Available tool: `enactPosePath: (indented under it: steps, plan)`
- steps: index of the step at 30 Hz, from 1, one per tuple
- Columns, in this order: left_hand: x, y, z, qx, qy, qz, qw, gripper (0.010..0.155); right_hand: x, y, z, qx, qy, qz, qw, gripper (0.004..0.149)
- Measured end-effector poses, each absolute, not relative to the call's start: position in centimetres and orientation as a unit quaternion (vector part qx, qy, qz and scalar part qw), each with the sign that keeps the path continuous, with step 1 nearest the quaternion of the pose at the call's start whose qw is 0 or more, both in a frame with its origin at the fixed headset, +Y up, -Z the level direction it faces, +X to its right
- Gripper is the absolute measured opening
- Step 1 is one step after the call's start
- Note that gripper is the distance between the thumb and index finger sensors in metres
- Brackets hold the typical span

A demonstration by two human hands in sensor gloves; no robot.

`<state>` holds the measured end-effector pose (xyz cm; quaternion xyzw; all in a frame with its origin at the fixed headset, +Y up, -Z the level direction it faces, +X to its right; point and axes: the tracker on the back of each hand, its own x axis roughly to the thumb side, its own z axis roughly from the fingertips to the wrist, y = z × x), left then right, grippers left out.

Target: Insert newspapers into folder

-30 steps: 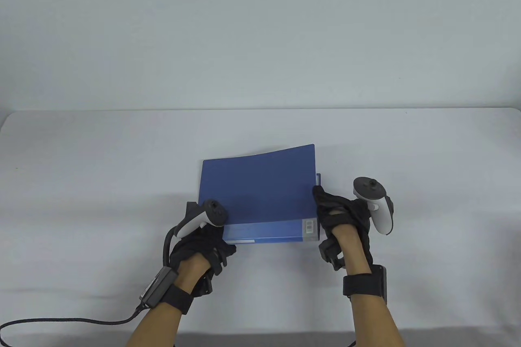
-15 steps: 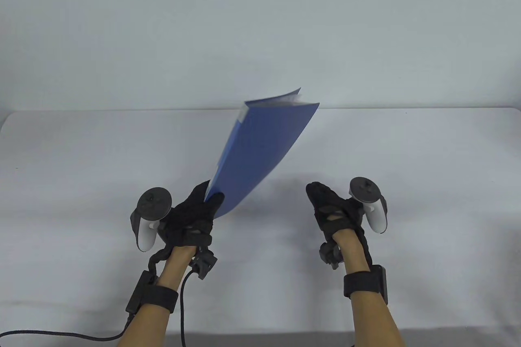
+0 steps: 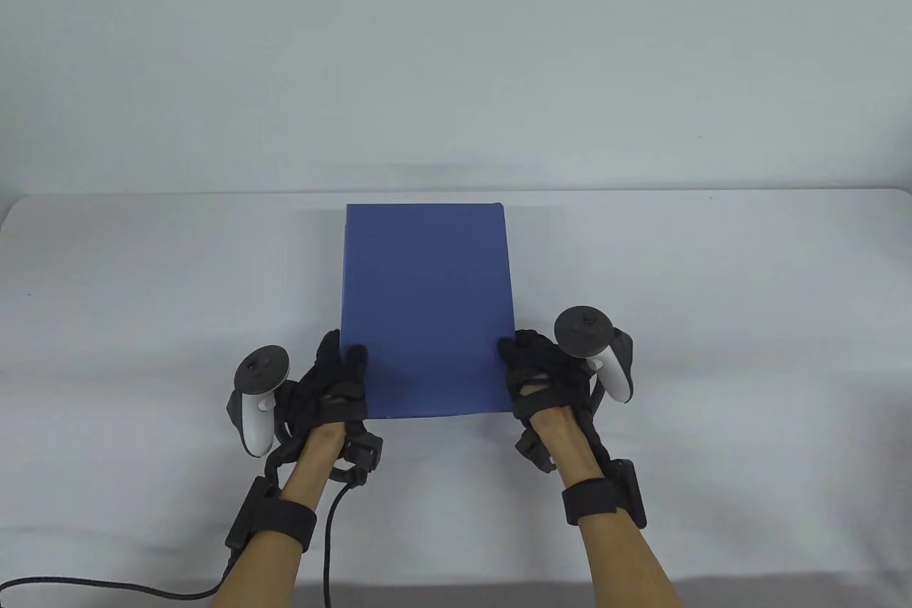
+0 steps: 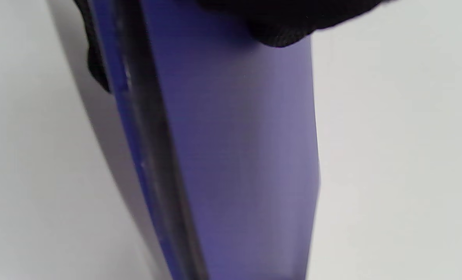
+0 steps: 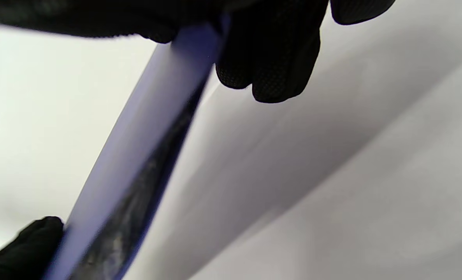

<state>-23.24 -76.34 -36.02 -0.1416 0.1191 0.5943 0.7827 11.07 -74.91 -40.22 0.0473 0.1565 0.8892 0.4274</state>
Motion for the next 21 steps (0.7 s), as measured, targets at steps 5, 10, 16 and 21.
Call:
enactPosePath:
  steps: [5,10,16,21]
  plan:
    - [-23.8,-76.7,-36.3,-0.175,0.137,0.521,0.824,0.073,9.3,-75.9,-40.4,0.047,0.185,0.907,0.376,0.059]
    - [-22.4,-76.0,-36.1,-0.204,0.129,0.476,0.845,0.074,8.7,-74.9,-40.2,0.048,0.175,0.952,0.246,0.071]
    - [-20.6,-73.1,-36.0,-0.160,0.011,0.543,0.824,0.071,8.6,-73.0,-39.3,0.116,0.155,0.906,0.376,0.071]
    - [-19.1,-69.1,-35.0,-0.054,-0.134,0.629,0.764,0.069,8.7,-70.2,-38.1,0.199,0.123,0.854,0.464,0.073]
